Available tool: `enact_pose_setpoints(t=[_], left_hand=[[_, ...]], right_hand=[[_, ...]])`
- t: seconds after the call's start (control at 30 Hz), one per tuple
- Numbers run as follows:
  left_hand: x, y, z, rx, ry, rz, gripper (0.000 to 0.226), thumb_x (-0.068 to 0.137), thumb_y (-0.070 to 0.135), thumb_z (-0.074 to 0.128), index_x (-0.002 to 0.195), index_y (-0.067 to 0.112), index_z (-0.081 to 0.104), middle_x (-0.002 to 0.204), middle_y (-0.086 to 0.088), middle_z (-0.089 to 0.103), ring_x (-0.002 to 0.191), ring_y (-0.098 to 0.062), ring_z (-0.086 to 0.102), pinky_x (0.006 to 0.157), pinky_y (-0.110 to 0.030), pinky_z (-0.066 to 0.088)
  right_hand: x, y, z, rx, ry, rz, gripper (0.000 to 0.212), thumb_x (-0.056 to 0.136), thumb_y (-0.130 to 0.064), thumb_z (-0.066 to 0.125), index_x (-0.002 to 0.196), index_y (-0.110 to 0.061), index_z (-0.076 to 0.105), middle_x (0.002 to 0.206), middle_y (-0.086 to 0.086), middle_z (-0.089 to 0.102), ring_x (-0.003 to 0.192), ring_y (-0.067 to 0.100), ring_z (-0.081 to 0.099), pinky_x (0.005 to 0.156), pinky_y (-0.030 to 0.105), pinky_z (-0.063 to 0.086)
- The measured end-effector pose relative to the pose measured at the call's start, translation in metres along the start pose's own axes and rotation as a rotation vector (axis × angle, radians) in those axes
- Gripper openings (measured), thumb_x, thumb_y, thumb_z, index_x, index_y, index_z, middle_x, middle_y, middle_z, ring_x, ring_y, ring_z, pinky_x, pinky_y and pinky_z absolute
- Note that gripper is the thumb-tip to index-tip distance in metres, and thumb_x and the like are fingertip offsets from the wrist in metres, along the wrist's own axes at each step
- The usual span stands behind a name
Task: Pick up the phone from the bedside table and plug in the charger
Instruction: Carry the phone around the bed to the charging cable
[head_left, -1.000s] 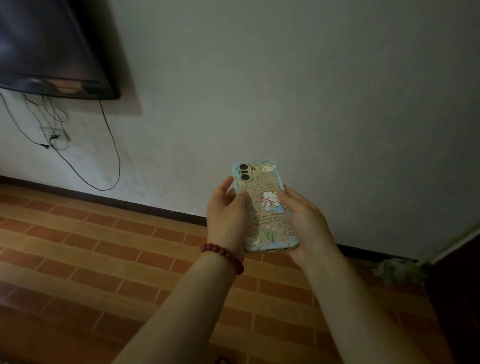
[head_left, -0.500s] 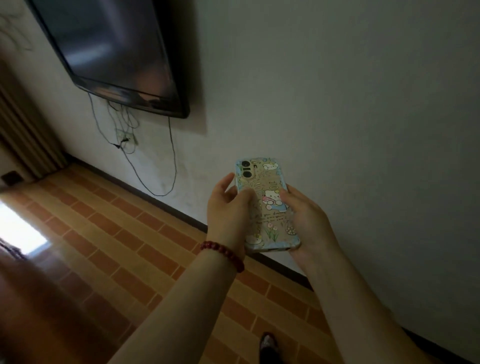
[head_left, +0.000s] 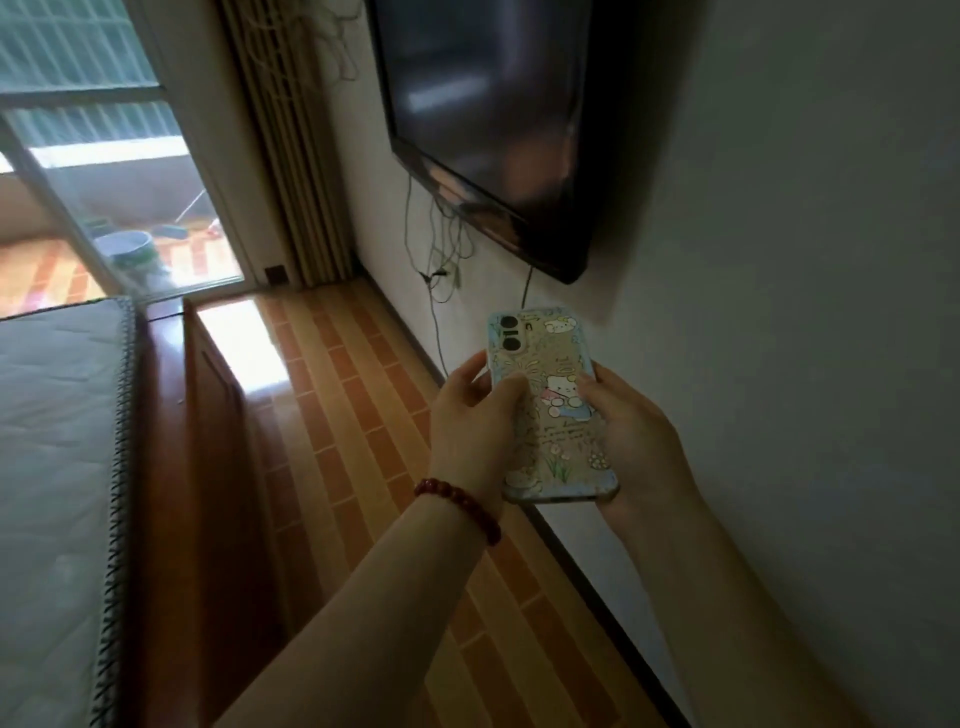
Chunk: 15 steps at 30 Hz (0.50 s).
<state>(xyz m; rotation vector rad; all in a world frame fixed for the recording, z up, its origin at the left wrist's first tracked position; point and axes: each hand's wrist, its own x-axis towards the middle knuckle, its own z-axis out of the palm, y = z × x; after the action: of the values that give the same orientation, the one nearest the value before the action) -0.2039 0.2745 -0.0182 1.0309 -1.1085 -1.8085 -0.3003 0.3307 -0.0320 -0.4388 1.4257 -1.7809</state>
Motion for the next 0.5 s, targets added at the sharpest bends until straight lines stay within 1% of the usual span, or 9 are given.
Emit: enact_pose_setpoints(t=[0.07, 0.1, 0.17, 0.23, 0.3, 0.4, 0.5], left_hand=[[0.025, 0.007, -0.012, -0.013, 0.078, -0.002, 0.04, 0.088, 0.016, 0.057, 0.127, 0.021, 0.051, 0.101, 0.003, 0.069, 0.086, -0.014, 0.069, 0.071, -0.031, 0.059], [0.038, 0.01, -0.018, -0.021, 0.116, 0.001, 0.04, 0.088, 0.016, 0.058, 0.126, 0.023, 0.05, 0.102, 0.003, 0.069, 0.087, -0.015, 0.069, 0.072, -0.032, 0.059], [0.069, 0.02, -0.038, -0.052, 0.199, 0.024, 0.036, 0.087, 0.016, 0.059, 0.12, 0.027, 0.052, 0.1, 0.003, 0.069, 0.087, -0.015, 0.07, 0.071, -0.033, 0.059], [0.091, 0.028, -0.051, -0.058, 0.237, 0.028, 0.034, 0.086, 0.016, 0.06, 0.117, 0.029, 0.053, 0.102, 0.001, 0.07, 0.086, -0.016, 0.07, 0.069, -0.033, 0.059], [0.126, 0.039, -0.072, -0.065, 0.287, 0.051, 0.04, 0.086, 0.017, 0.059, 0.124, 0.027, 0.051, 0.107, -0.002, 0.069, 0.086, -0.017, 0.07, 0.065, -0.032, 0.059], [0.184, 0.061, -0.106, -0.07, 0.351, 0.083, 0.047, 0.086, 0.018, 0.059, 0.131, 0.025, 0.047, 0.112, -0.004, 0.067, 0.085, -0.016, 0.07, 0.058, -0.026, 0.058], [0.245, 0.087, -0.138, -0.053, 0.404, 0.091, 0.047, 0.085, 0.02, 0.06, 0.13, 0.027, 0.046, 0.11, -0.005, 0.067, 0.084, -0.017, 0.07, 0.063, -0.031, 0.058]], right_hand=[[0.029, 0.006, 0.02, -0.016, -0.069, 0.038, 0.028, 0.096, -0.015, 0.045, 0.106, -0.018, 0.07, 0.099, 0.011, 0.076, 0.089, 0.028, 0.073, 0.075, 0.043, 0.059], [0.042, 0.009, 0.031, -0.025, -0.103, 0.051, 0.028, 0.096, -0.016, 0.045, 0.105, -0.019, 0.071, 0.1, 0.011, 0.076, 0.091, 0.029, 0.073, 0.078, 0.045, 0.058], [0.073, 0.018, 0.062, -0.053, -0.169, 0.089, 0.028, 0.095, -0.017, 0.045, 0.103, -0.022, 0.071, 0.101, 0.01, 0.076, 0.095, 0.03, 0.072, 0.084, 0.049, 0.056], [0.096, 0.023, 0.083, -0.074, -0.205, 0.097, 0.028, 0.095, -0.019, 0.046, 0.104, -0.023, 0.072, 0.101, 0.009, 0.076, 0.095, 0.029, 0.072, 0.086, 0.051, 0.056], [0.127, 0.029, 0.119, -0.106, -0.261, 0.111, 0.028, 0.095, -0.02, 0.046, 0.11, -0.022, 0.07, 0.104, 0.009, 0.075, 0.096, 0.03, 0.071, 0.088, 0.052, 0.055], [0.179, 0.04, 0.174, -0.138, -0.325, 0.117, 0.032, 0.094, -0.02, 0.047, 0.12, -0.022, 0.065, 0.111, 0.011, 0.073, 0.1, 0.032, 0.069, 0.09, 0.054, 0.054], [0.232, 0.048, 0.232, -0.146, -0.381, 0.12, 0.033, 0.092, -0.019, 0.049, 0.12, -0.023, 0.066, 0.11, 0.01, 0.074, 0.098, 0.031, 0.07, 0.088, 0.053, 0.055]])
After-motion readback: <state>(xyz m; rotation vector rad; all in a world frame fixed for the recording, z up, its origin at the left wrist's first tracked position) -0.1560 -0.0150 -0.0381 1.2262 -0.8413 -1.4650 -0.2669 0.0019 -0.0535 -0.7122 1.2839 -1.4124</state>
